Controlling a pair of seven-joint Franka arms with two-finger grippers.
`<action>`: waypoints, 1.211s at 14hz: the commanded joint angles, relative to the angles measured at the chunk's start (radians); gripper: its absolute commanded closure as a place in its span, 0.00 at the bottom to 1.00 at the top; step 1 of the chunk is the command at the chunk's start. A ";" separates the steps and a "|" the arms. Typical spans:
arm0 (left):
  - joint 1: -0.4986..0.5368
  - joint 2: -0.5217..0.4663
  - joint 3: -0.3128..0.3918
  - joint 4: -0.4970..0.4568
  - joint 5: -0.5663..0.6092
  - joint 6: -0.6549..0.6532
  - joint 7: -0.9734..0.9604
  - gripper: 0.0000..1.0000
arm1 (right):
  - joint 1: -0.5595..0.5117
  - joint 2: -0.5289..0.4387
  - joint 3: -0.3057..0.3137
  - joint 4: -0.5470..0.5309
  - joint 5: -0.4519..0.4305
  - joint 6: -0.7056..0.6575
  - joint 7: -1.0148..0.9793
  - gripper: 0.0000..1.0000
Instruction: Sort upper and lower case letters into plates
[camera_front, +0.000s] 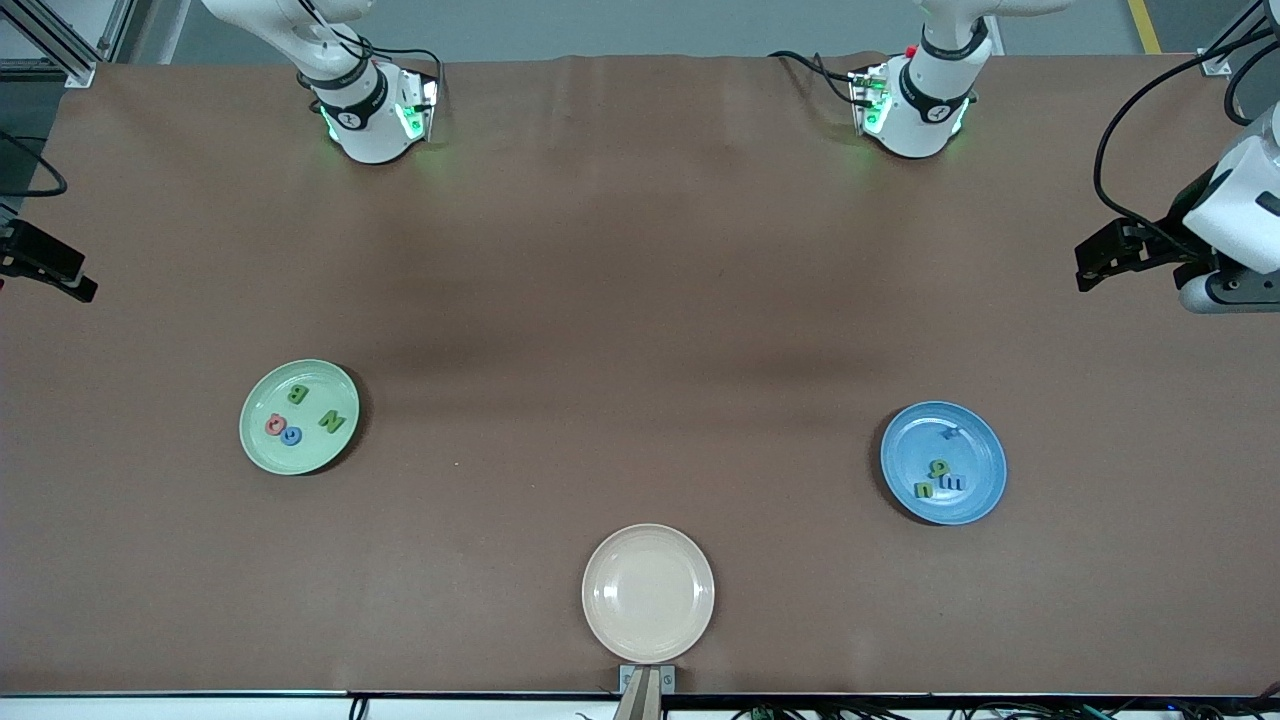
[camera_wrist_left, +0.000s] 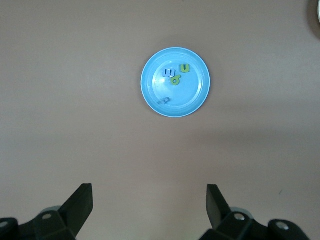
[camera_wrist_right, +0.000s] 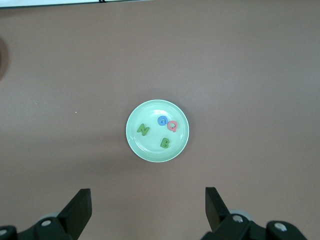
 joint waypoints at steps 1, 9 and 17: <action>-0.003 -0.018 -0.003 -0.013 0.003 -0.009 0.015 0.00 | -0.003 0.002 0.005 0.027 0.000 -0.013 0.002 0.00; 0.003 -0.020 -0.011 -0.007 0.003 -0.002 0.013 0.00 | -0.003 0.002 0.005 0.046 0.007 -0.019 0.040 0.00; 0.002 -0.015 -0.009 -0.001 0.004 -0.009 -0.001 0.00 | -0.003 0.002 0.005 0.046 0.011 -0.018 0.041 0.00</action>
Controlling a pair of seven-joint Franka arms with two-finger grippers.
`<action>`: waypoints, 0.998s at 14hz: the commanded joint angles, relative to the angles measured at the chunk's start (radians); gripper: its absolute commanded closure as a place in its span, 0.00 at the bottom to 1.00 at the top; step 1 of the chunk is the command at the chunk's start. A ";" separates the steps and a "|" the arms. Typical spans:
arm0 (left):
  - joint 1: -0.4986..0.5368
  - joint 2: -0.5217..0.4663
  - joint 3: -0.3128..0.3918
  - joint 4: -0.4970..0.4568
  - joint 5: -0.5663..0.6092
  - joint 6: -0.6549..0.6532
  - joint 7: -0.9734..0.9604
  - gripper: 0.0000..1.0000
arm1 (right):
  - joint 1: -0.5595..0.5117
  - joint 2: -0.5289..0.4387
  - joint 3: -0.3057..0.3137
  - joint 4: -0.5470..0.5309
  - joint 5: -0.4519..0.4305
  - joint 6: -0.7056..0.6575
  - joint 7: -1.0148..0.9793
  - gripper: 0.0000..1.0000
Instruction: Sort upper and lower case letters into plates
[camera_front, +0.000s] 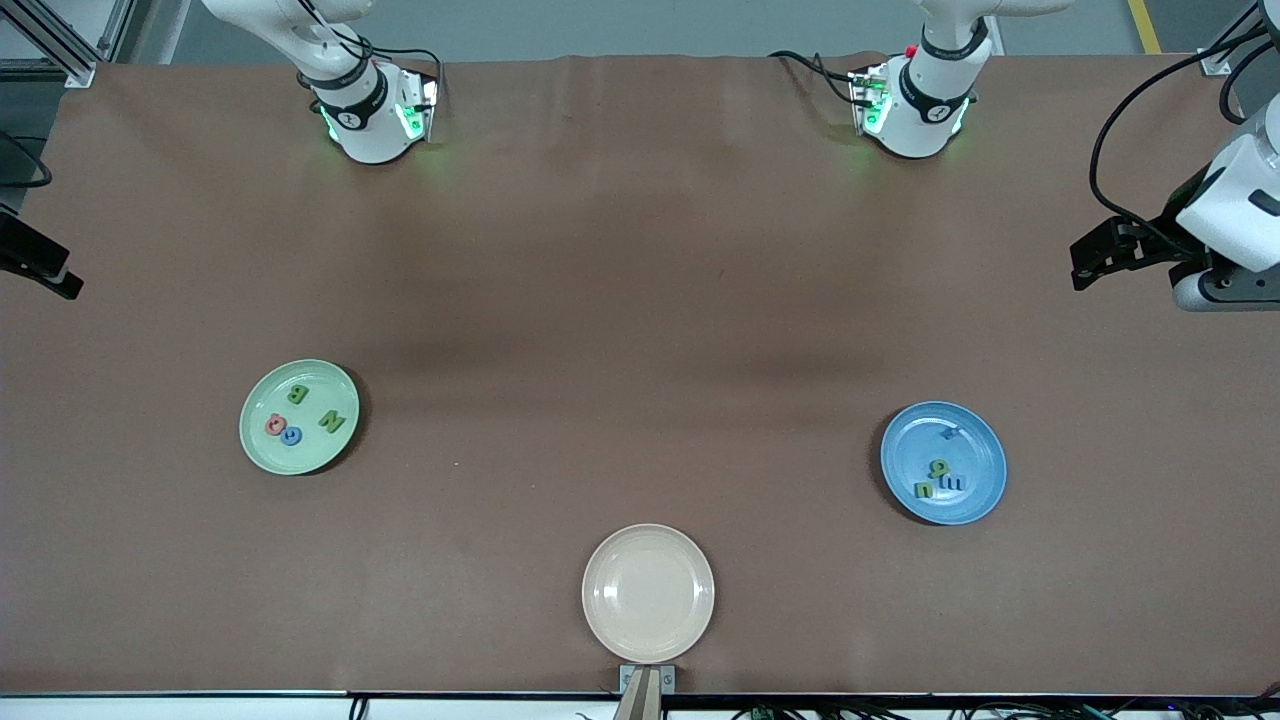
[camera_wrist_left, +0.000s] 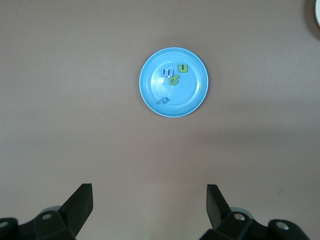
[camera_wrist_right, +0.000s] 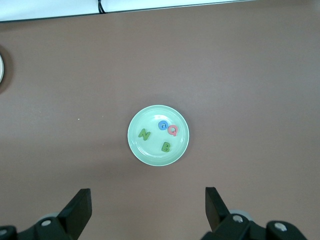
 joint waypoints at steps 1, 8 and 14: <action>0.002 -0.015 -0.003 -0.004 0.003 -0.011 -0.001 0.00 | -0.003 0.002 0.004 0.012 0.008 -0.011 0.015 0.00; -0.002 -0.034 -0.024 -0.029 -0.003 -0.036 -0.039 0.00 | -0.004 0.003 0.004 0.012 0.007 -0.003 0.013 0.00; 0.001 -0.119 -0.035 -0.151 -0.045 -0.031 -0.028 0.00 | -0.004 0.002 0.004 0.012 0.007 -0.006 0.011 0.00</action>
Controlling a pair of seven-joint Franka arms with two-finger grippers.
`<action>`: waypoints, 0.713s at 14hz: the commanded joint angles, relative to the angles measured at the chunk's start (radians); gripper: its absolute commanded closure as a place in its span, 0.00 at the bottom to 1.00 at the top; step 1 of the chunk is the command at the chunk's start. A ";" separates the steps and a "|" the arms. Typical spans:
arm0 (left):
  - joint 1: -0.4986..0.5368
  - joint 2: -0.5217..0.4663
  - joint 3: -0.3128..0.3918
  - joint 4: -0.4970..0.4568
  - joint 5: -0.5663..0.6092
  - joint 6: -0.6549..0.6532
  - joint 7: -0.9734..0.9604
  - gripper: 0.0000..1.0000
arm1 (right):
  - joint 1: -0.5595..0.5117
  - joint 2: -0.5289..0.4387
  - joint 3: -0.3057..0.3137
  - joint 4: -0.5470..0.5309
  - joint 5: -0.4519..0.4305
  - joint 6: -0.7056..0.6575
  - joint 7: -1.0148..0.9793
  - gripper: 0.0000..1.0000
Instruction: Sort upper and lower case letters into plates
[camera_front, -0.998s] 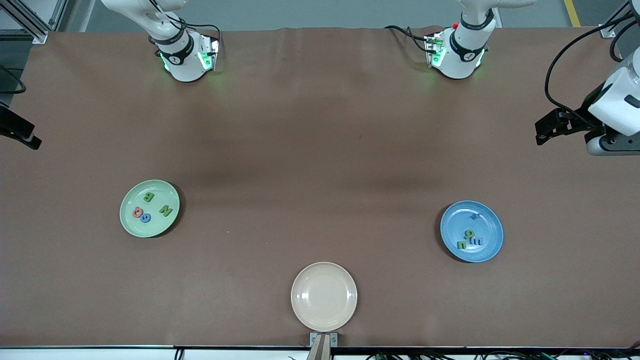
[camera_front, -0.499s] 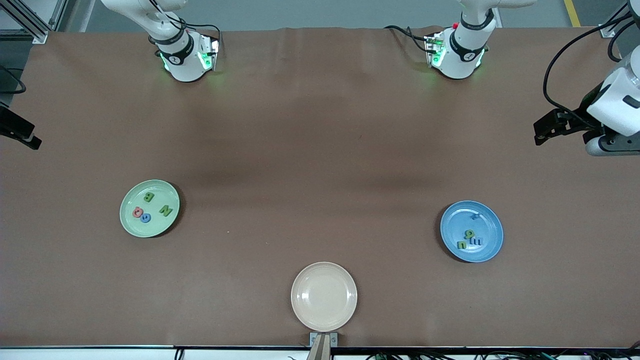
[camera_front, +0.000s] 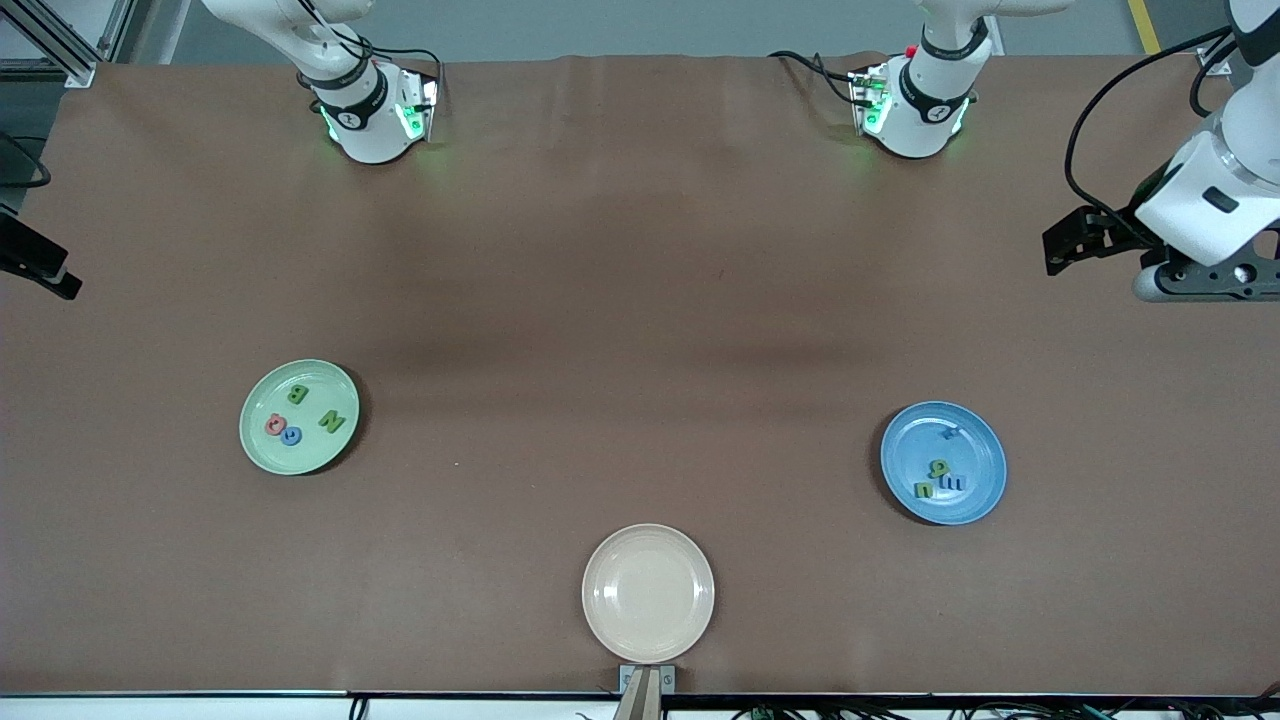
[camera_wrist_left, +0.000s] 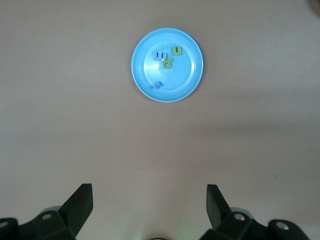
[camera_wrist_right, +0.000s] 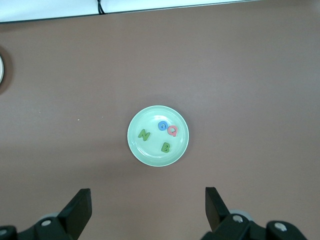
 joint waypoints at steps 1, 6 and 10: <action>0.005 -0.100 -0.003 -0.107 -0.031 0.007 0.000 0.00 | -0.002 0.002 0.005 0.012 0.007 -0.007 0.013 0.00; 0.008 -0.110 -0.001 -0.100 -0.030 0.007 0.009 0.00 | -0.001 0.002 0.006 0.012 0.011 -0.013 0.008 0.00; 0.011 -0.103 0.006 -0.077 -0.031 0.008 0.011 0.00 | 0.007 0.002 0.006 0.012 0.011 -0.016 0.005 0.00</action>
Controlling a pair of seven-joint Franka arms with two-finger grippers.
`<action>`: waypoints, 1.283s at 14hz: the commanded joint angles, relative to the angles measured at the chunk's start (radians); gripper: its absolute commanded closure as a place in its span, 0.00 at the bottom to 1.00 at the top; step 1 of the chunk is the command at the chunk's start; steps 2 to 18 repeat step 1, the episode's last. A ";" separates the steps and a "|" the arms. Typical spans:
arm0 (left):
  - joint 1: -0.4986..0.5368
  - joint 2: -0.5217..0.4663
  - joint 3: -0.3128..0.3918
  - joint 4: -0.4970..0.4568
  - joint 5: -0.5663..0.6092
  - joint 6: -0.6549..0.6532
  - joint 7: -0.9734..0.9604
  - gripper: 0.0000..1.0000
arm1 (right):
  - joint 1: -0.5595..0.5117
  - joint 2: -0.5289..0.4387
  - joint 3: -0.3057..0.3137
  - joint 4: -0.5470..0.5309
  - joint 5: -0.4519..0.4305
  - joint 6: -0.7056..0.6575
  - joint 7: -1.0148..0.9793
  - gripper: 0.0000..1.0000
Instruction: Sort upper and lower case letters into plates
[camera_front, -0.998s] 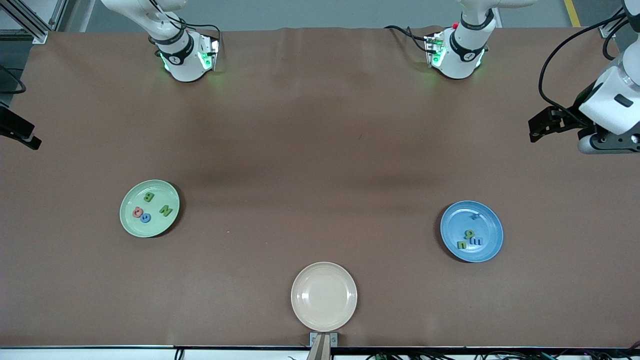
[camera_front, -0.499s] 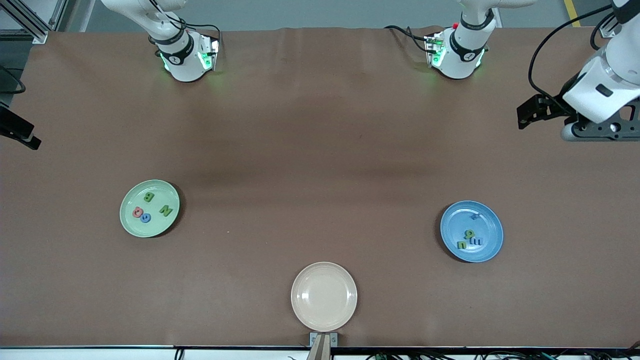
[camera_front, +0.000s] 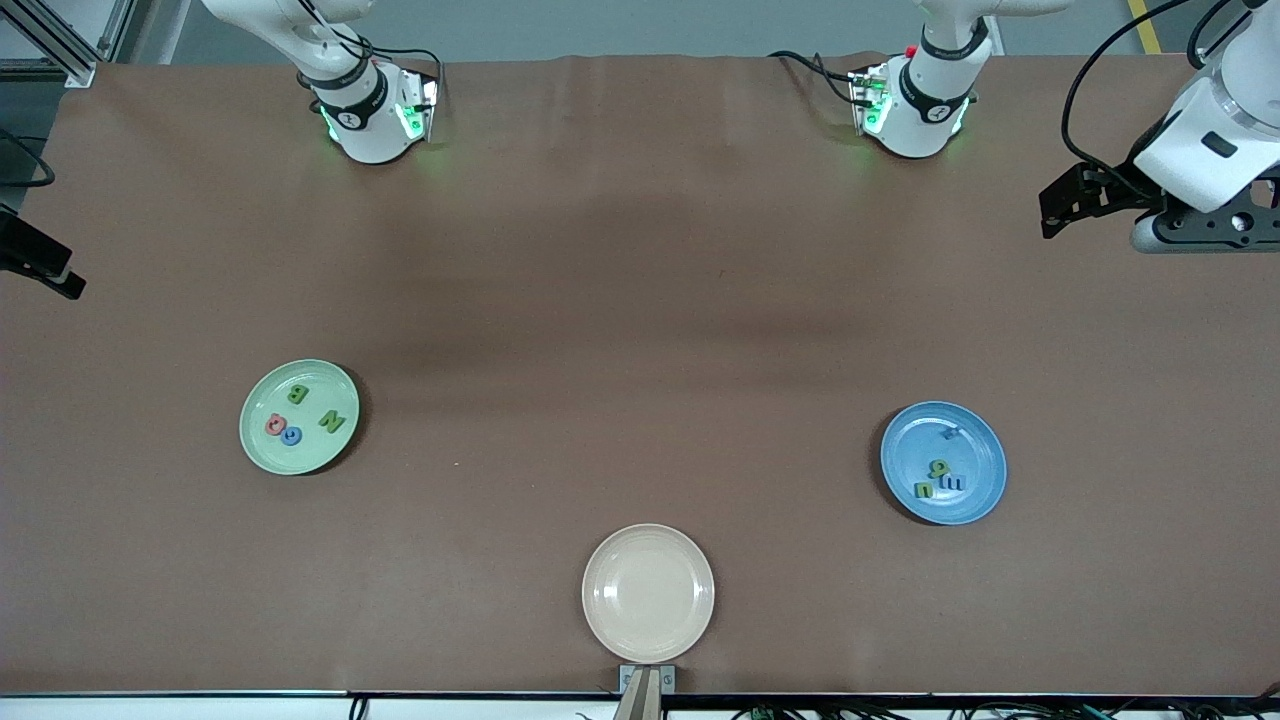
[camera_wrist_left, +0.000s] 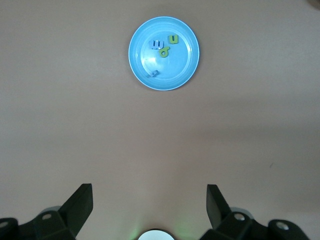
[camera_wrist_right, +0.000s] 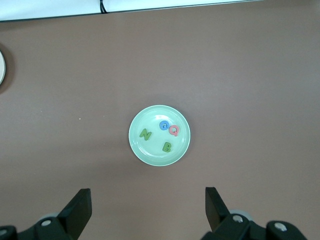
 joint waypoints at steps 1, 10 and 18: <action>0.005 0.007 0.004 0.021 -0.019 0.005 0.003 0.00 | 0.003 0.002 0.002 0.013 0.011 -0.012 0.005 0.00; 0.005 0.007 0.004 0.021 -0.019 0.005 0.003 0.00 | 0.003 0.002 0.002 0.013 0.011 -0.012 0.005 0.00; 0.005 0.007 0.004 0.021 -0.019 0.005 0.003 0.00 | 0.003 0.002 0.002 0.013 0.011 -0.012 0.005 0.00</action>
